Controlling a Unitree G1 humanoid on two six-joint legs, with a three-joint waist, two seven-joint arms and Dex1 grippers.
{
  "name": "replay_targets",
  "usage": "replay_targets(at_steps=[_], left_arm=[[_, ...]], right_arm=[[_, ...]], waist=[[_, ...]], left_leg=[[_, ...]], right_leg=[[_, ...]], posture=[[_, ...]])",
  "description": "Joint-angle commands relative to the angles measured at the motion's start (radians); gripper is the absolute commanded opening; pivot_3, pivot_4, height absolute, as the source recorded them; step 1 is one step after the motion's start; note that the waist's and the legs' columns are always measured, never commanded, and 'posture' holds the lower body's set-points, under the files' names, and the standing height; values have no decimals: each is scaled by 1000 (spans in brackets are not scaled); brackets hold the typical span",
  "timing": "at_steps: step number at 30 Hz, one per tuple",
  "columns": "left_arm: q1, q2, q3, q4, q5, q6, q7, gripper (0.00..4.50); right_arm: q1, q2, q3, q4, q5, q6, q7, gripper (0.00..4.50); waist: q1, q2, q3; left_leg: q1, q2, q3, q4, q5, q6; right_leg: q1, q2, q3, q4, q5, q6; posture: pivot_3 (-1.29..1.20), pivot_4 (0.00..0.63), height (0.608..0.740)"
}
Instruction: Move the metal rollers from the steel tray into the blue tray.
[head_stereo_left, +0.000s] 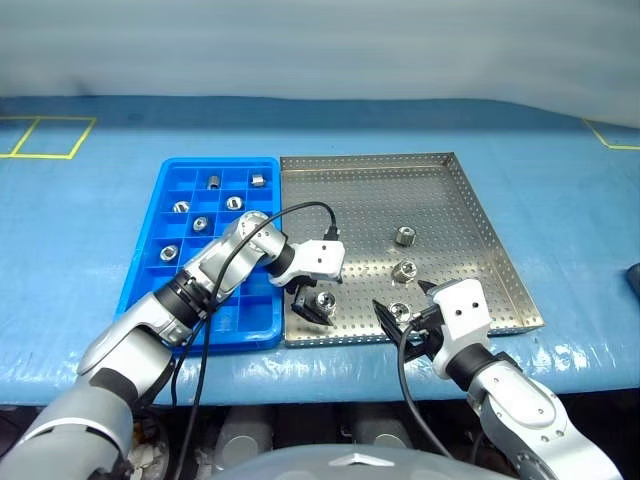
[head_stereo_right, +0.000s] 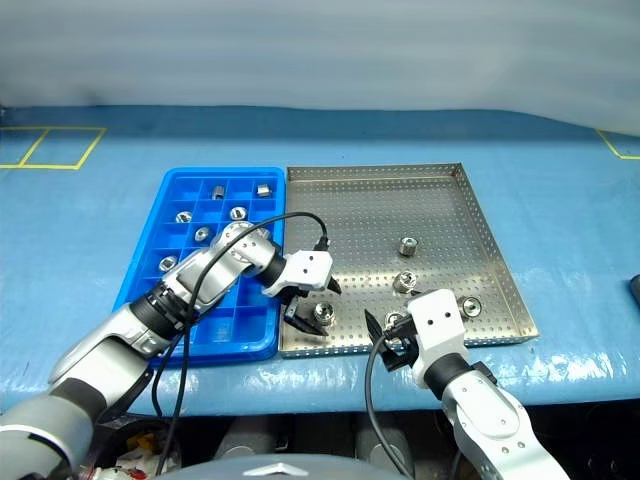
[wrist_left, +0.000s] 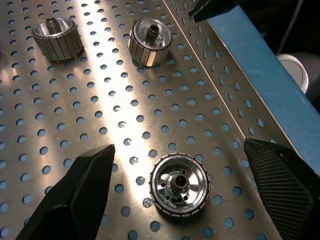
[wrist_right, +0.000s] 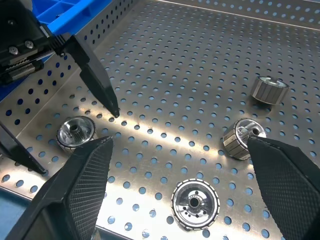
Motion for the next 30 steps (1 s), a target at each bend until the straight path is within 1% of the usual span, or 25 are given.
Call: replay_targets(at_steps=[1, 7, 8, 10, 12, 15, 16, 18, 21, 23, 27, 30], left_arm=[[-35, -22, -17, 29, 62, -49, -1, 4460], [-34, -44, -16, 50, 107, -92, 1, 4460], [-34, -43, -15, 50, 114, -97, -1, 4100], [-25, -39, -12, 38, 120, -108, -8, 3587], [-17, -38, -5, 29, 120, -107, -9, 2868], [-13, -33, 4, 18, 121, -104, -7, 1927], [-13, -31, 11, 12, 117, -101, -6, 1683], [-10, -32, 32, -4, 100, -88, 2, 1683], [-4, -81, 132, -33, 7, 37, 43, 1683], [-3, -120, 214, -49, -42, 123, 107, 1683], [22, -184, 402, -119, -124, 287, 286, 1683], [78, -199, 520, -205, -160, 332, 414, 1683]], right_arm=[[5, 11, 11, -45, -10, -35, -15, 4500], [12, 20, 20, -45, -20, -47, -27, 4500], [13, 21, 19, -45, -21, -48, -28, 4500], [12, 22, 17, -45, -21, -50, -28, 4500], [7, 23, 16, -44, -20, -52, -25, 4500], [-9, 21, 14, -40, -18, -51, -18, 4500], [-16, 21, 13, -37, -17, -49, -16, 4500], [-25, 18, 13, -35, -16, -47, -12, 4500], [-58, 17, 10, -30, -9, -41, -5, 4500], [-97, 20, 6, -31, 4, -36, 3, 4500], [-168, 8, 24, -19, 13, -18, 22, 4500], [-211, -2, 46, -7, 21, -3, 39, 4500]], waist=[[-2, 0, 0], [-11, 0, 0], [-11, 0, 0], [-12, 0, 0], [-11, 0, 0], [-11, 0, 0], [-11, 0, 0], [-12, 0, 0], [-10, 0, 0], [-6, 0, 0], [-5, 0, 0], [-8, 0, 0]], left_leg=[[0, 0, 0, 0, 0, 0], [0, 1, 0, 0, 0, 0], [0, 1, 0, 0, 0, 0], [0, 1, 0, 0, 0, 0], [0, 1, 0, 0, 0, 0], [0, 1, 0, 1, 0, 0], [0, 1, 0, 1, 0, 0], [0, 1, 1, 1, 0, 0], [0, 1, 0, 1, 0, 0], [0, 1, 0, 2, 0, 0], [0, 1, 0, 3, 0, 0], [1, 1, 0, 2, 0, 0]], right_leg=[[0, 0, 0, 0, 0, 0], [0, 0, 1, 0, 0, 0], [0, 0, 1, 0, 0, 0], [0, 0, 1, 0, 0, 0], [0, 0, 1, 0, 0, 0], [0, 0, 1, 1, 0, 1], [0, 0, 1, 1, 0, 1], [0, 0, 1, 1, 0, 1], [0, 0, 1, 1, 1, 1], [0, 0, 1, 1, 1, 2], [0, 0, 1, 1, 2, 4], [1, 0, 1, 1, 4, 6]], posture=[[-93, 150, 740], [-104, 150, 740], [-104, 150, 740], [-100, 150, 740], [-100, 150, 740], [-100, 150, 740], [-100, 150, 740], [-62, 150, 740], [-62, 150, 740], [-49, 150, 740], [-28, 150, 740], [-1, 150, 740]])
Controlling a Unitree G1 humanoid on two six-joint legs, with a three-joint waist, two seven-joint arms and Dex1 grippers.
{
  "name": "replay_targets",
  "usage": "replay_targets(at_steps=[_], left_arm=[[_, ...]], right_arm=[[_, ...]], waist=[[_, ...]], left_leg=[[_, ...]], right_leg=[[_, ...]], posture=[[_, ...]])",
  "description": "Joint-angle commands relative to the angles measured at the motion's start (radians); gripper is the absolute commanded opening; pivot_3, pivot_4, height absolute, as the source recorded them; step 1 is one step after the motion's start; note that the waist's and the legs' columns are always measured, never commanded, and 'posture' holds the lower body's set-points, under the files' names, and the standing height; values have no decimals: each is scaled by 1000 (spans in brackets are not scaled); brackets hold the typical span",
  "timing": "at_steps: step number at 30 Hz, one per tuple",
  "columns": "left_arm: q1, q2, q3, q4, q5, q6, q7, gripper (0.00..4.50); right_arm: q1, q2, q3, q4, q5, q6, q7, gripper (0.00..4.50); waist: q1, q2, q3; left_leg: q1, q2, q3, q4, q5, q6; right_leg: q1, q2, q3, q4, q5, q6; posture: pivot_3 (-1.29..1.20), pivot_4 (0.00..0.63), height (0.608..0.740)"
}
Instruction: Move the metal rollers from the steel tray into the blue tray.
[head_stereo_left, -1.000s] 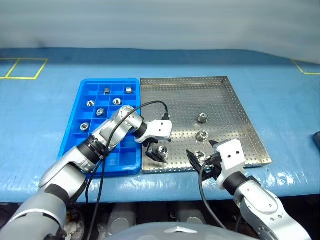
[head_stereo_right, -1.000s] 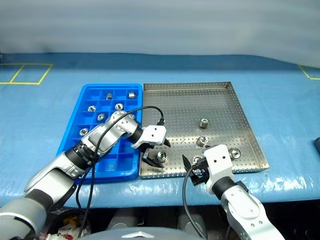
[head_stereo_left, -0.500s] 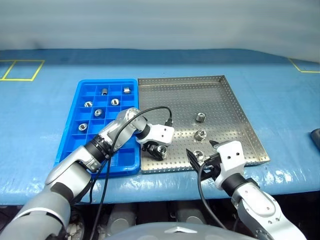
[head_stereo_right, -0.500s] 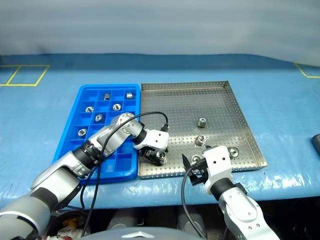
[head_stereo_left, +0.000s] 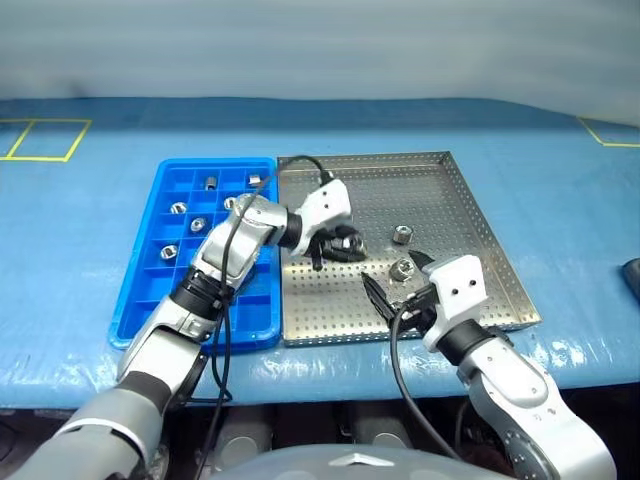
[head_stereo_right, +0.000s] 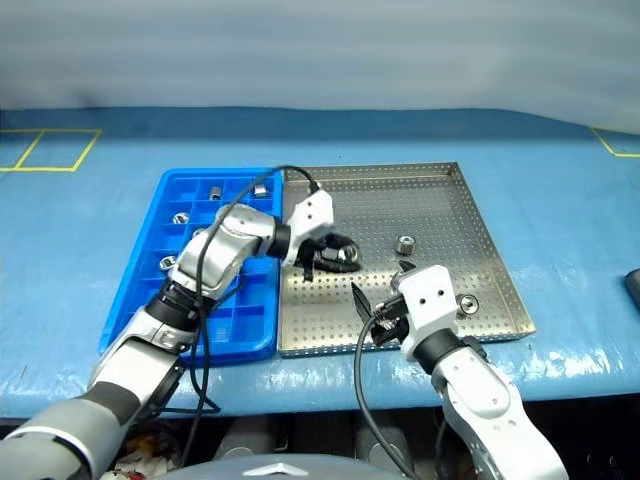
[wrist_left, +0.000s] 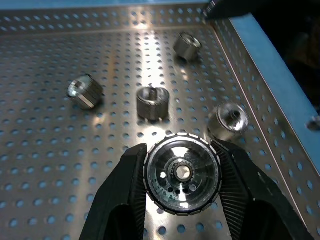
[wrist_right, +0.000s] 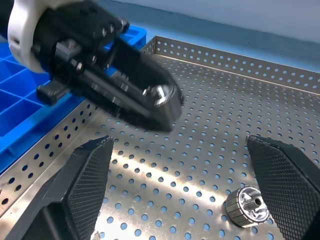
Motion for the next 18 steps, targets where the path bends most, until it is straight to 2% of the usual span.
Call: replay_targets(at_steps=[1, 7, 11, 18], left_arm=[[72, -22, 174, -140, -62, 54, 173, 1683], [253, -110, 400, -373, -115, -43, 448, 1683], [401, -107, 420, -515, -78, -67, 572, 1683], [626, -46, 434, -663, -46, -82, 664, 1683]], right_arm=[[-49, -13, 23, -5, 18, 10, 27, 4500], [-181, -51, 81, 45, 34, 37, 89, 4500], [-291, -55, 126, 103, 51, 42, 137, 4500], [-420, -41, 222, 228, 50, 12, 217, 4500]], waist=[[-2, 0, 0], [19, 0, 0], [36, 0, 0], [90, -1, 0]], left_leg=[[1, 0, 0, -1, 0, 0], [0, 1, -1, -1, 0, 0], [2, 0, -1, -1, 0, 0], [1, 0, -2, -1, 0, 0]], right_leg=[[0, 1, 0, 0, 1, 2], [0, 0, -1, 0, 2, 2], [2, -1, 0, -1, 2, 2], [2, -2, -2, -1, 3, -2]], posture=[[-1, 150, 740], [86, 150, 740], [142, 150, 740], [263, 150, 740]])
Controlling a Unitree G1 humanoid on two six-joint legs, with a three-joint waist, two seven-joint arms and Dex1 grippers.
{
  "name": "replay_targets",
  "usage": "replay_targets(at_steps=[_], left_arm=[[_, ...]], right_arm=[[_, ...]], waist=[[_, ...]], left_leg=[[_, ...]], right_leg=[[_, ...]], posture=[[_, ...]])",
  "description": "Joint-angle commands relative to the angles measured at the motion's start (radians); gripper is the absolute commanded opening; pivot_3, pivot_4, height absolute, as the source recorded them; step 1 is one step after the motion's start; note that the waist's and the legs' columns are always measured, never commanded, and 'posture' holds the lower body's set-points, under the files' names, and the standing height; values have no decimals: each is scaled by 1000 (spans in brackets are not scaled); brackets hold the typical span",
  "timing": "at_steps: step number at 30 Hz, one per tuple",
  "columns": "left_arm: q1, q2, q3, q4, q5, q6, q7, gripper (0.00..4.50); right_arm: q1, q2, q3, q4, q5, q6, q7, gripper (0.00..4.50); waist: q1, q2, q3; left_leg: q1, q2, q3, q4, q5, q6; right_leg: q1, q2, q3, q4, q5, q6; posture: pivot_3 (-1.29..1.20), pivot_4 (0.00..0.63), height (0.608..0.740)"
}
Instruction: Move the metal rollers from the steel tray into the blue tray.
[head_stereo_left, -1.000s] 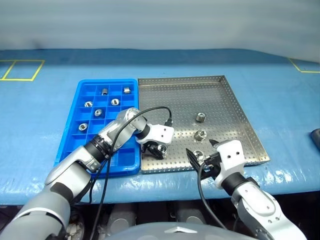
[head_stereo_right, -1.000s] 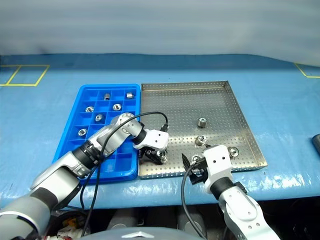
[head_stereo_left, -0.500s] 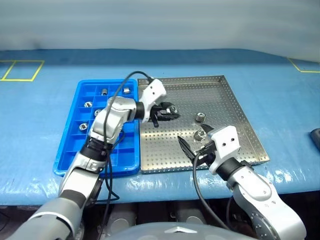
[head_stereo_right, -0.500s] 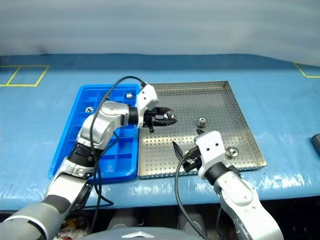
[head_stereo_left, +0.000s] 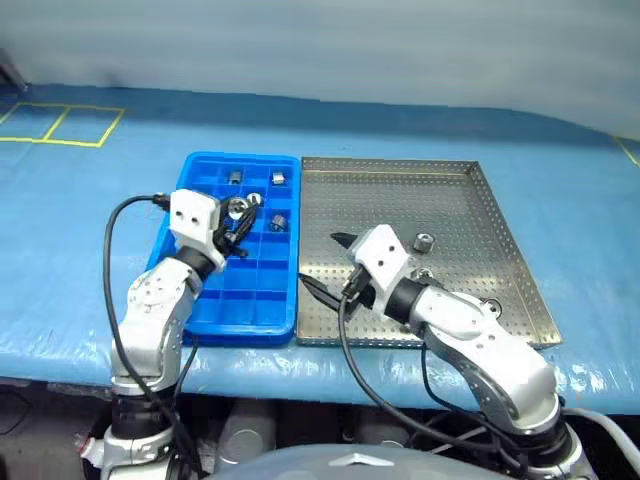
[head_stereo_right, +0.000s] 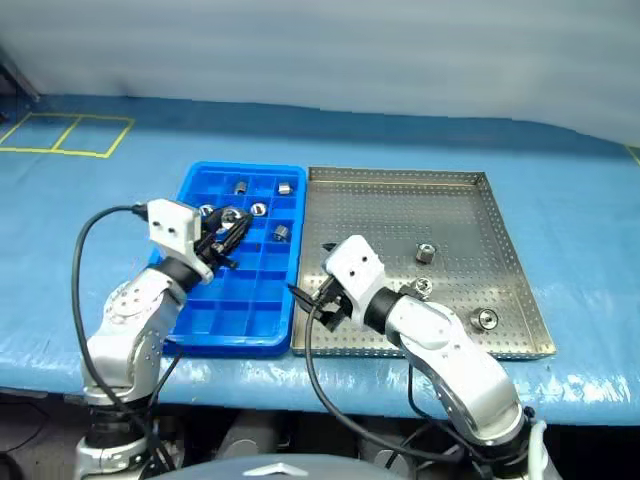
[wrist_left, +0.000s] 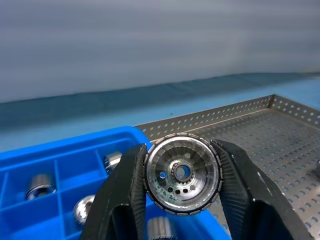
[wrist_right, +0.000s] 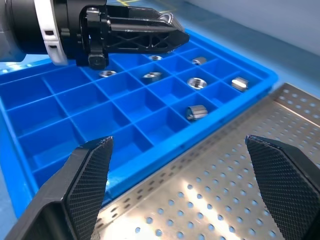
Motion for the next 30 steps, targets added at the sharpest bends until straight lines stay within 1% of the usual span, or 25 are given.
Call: replay_targets(at_steps=[1, 2, 5, 11, 17, 24, 26, 30], left_arm=[[66, 20, 22, -112, -3, -11, 38, 1683], [102, 26, 24, -132, 4, -4, 48, 1683], [176, 31, 22, -157, 9, 1, 75, 1683], [243, 46, -11, -153, 10, 18, 107, 1683], [255, 52, -28, -137, -7, 50, 118, 1683], [252, 71, -42, -115, 7, 126, 145, 1683], [248, 70, -30, -119, -12, 139, 145, 2413], [220, 72, 1, -131, -37, 114, 144, 3646]], right_arm=[[-50, 3, 41, 37, -3, -38, 40, 4500], [-69, 6, 62, 57, -8, -46, 55, 4500], [-106, 19, 98, 96, -8, -67, 87, 4500], [-112, 35, 116, 121, -15, -87, 102, 4500], [-91, 38, 114, 112, -20, -85, 101, 4500], [-79, 45, 110, 106, -24, -82, 90, 4500], [-71, 44, 109, 101, -24, -81, 87, 4500], [-58, 38, 103, 88, -23, -76, 82, 4500]], waist=[[22, 0, 0], [37, 0, 0], [39, 0, 0], [71, 0, 0], [81, 0, 0], [80, 0, 0], [80, 0, 0], [78, 0, 0]], left_leg=[[0, 0, 0, 0, 0, 0], [0, 0, 0, 0, 0, 0], [0, 0, 1, 0, 0, 0], [-1, 0, -3, -1, 0, 0], [-1, 0, -3, -1, 0, 0], [-1, 0, -3, -3, 0, 0], [-1, 0, -3, -3, 0, 0], [-1, 0, -3, -4, 0, 0]], right_leg=[[0, 0, 0, 0, 0, -1], [0, -1, -1, 0, -3, -4], [0, -1, 0, -1, -3, -4], [0, -1, -4, -1, -5, -6], [0, -2, -4, -1, -5, -5], [-1, -2, -4, -1, -6, -6], [-1, -2, -4, -1, -7, -6], [-1, -3, -5, -1, -7, -7]], posture=[[281, 150, 740], [305, 150, 740], [328, 150, 740], [333, 150, 740], [320, 150, 740], [320, 150, 740], [311, 150, 740], [297, 150, 740]])
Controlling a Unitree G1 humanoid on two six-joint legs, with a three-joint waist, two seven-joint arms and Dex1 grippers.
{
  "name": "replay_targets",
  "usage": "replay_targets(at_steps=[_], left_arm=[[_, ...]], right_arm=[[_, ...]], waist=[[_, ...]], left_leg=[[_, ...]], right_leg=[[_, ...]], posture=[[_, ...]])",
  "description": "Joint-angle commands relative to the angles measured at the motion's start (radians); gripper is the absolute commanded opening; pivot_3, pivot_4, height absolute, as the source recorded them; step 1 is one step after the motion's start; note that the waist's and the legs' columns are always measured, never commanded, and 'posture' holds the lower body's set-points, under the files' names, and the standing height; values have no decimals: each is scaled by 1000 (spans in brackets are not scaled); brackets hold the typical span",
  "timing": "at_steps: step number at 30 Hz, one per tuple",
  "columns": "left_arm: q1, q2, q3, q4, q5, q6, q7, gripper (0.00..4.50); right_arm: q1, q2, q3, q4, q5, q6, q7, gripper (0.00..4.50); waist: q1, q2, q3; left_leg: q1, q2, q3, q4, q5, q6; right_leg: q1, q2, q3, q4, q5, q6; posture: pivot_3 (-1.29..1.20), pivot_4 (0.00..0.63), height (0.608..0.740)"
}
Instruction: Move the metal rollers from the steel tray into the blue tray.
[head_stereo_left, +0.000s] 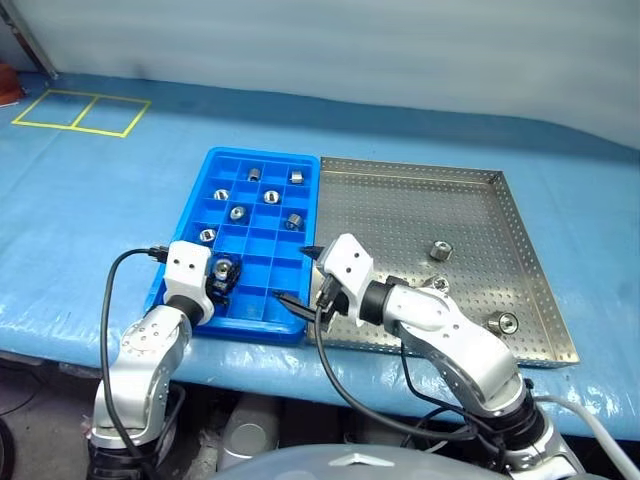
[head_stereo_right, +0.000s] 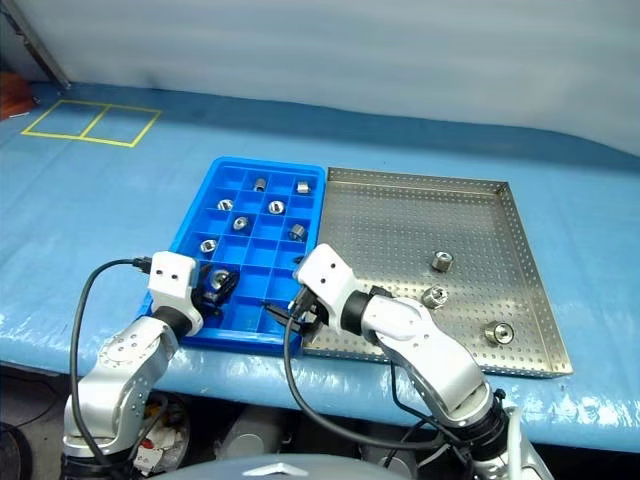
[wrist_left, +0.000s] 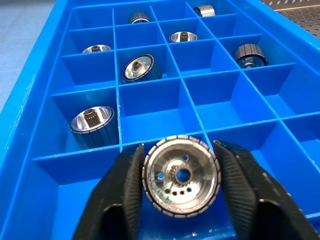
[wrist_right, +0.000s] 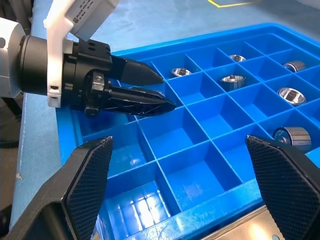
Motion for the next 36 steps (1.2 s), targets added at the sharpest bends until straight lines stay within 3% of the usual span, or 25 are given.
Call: replay_targets(at_steps=[1, 3, 9, 19, 26, 36], left_arm=[[-55, 2, 51, -39, -41, -38, -6, 4048], [-91, 5, 72, -42, -70, -62, -23, 4492], [-301, 33, 71, -3, -201, -53, -127, 4492], [-557, 46, -274, 288, -163, -80, -355, 4492], [-778, -96, -414, 639, -49, -158, -362, 4492], [-1014, -363, -443, 1152, 80, -367, -306, 4492]], right_arm=[[7, -8, -23, -58, 1, -8, -4, 4500], [17, -18, -33, -72, 3, -3, -7, 4500], [111, -54, -135, -170, 2, 45, -63, 4500], [400, -39, -285, -352, -42, 99, -231, 4500], [498, 6, -308, -399, -73, 90, -313, 4500], [545, 15, -281, -399, -77, 43, -362, 4500]], waist=[[-1, 0, 0], [1, 0, 0], [0, -1, 0], [-78, 0, 0], [-141, 0, 0], [-171, 0, 0]], left_leg=[[0, 0, 0, 0, 0, 0], [0, 0, -1, 0, 0, 0], [-3, -3, -4, 2, 0, -1], [-2, -6, -3, 0, 0, 1], [-1, -7, 0, 3, 0, 1], [-2, -8, 2, 2, -1, 2]], right_leg=[[0, 0, 0, 0, 0, 0], [0, 0, -2, 0, 0, 0], [0, -3, -4, -1, 1, -1], [1, -4, -2, -1, -1, 3], [1, -2, 1, 0, 0, 6], [0, -1, 3, -1, 2, 11]], posture=[[297, 150, 740], [282, 150, 740], [219, 150, 740], [-7, 150, 740], [-96, 150, 740], [-162, 150, 740]])
